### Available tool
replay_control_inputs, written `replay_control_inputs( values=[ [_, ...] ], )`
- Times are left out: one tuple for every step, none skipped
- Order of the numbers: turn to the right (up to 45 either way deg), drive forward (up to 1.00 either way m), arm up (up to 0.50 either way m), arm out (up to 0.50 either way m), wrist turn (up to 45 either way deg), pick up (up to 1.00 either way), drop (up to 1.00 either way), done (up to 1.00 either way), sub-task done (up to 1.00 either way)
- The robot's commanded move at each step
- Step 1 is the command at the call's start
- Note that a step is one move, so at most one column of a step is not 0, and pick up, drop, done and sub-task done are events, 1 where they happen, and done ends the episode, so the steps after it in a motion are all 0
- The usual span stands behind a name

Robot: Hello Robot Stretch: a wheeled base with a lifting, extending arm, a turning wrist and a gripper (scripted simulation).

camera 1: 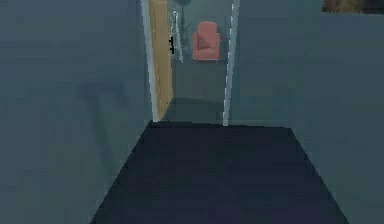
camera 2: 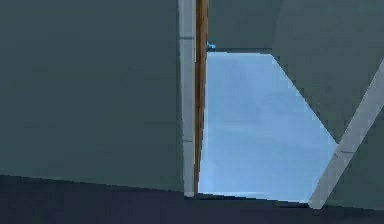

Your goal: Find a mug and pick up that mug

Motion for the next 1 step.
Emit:
replay_control_inputs(
  values=[
    [0.0,1.0,0.0,0.0,0.0,0.0,0.0,0.0,0.0]
  ],
)
